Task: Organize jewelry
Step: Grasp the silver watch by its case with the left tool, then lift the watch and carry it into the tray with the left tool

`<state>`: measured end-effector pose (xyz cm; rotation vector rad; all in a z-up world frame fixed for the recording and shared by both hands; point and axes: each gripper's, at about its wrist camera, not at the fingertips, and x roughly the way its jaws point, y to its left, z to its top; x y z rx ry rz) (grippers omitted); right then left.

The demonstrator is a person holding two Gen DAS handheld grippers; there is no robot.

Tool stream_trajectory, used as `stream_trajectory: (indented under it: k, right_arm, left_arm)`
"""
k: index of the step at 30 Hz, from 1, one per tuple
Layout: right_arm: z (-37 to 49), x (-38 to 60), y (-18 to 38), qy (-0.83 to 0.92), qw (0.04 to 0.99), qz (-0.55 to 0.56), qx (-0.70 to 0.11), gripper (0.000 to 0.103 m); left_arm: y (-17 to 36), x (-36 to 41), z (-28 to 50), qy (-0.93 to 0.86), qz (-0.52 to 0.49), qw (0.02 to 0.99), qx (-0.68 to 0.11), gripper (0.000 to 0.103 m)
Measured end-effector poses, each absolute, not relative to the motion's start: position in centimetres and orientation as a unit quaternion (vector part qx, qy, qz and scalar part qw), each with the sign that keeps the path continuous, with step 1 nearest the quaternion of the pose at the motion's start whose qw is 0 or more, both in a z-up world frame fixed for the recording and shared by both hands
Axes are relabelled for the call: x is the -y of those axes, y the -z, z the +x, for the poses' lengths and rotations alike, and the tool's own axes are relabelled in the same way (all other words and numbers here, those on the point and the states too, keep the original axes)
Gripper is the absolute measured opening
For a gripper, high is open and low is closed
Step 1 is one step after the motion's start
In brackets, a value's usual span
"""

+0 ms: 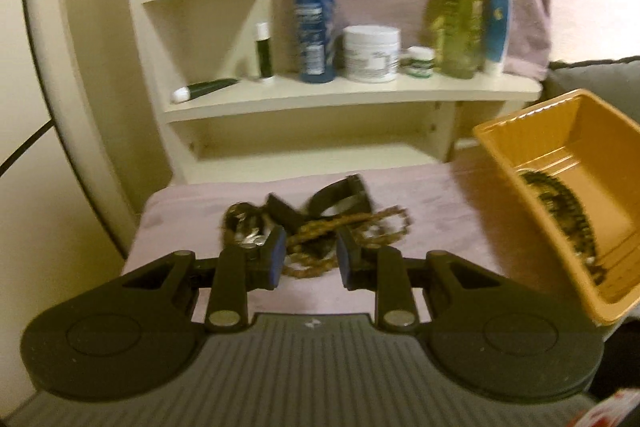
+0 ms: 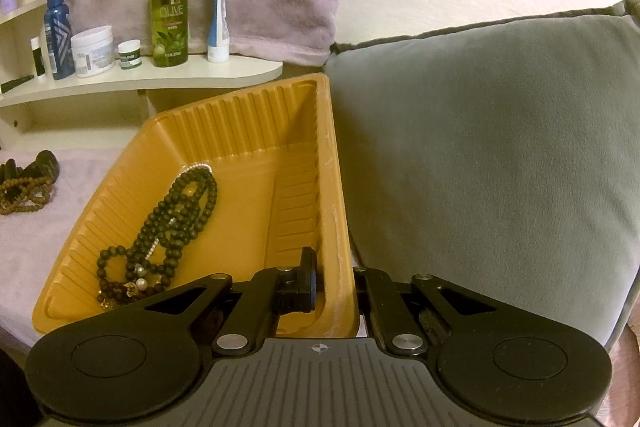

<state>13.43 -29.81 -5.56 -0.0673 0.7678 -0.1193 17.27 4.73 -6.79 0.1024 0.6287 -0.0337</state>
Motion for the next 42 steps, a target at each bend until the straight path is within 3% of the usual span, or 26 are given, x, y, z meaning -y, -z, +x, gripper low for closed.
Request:
stream_trajectory:
  k: [19, 42]
  right_arm:
    - [13.6, 29.8, 5.9, 0.062, 0.923, -0.039, -0.377, 0.006]
    - [13.7, 29.9, 6.0, 0.061, 0.923, -0.04, -0.377, 0.006]
  left_arm:
    - [10.8, -8.5, 22.2, 0.025, 0.117, 0.93, -0.348, 0.024]
    - [11.4, -8.3, 22.7, 0.069, 0.149, 0.914, -0.372, 0.01]
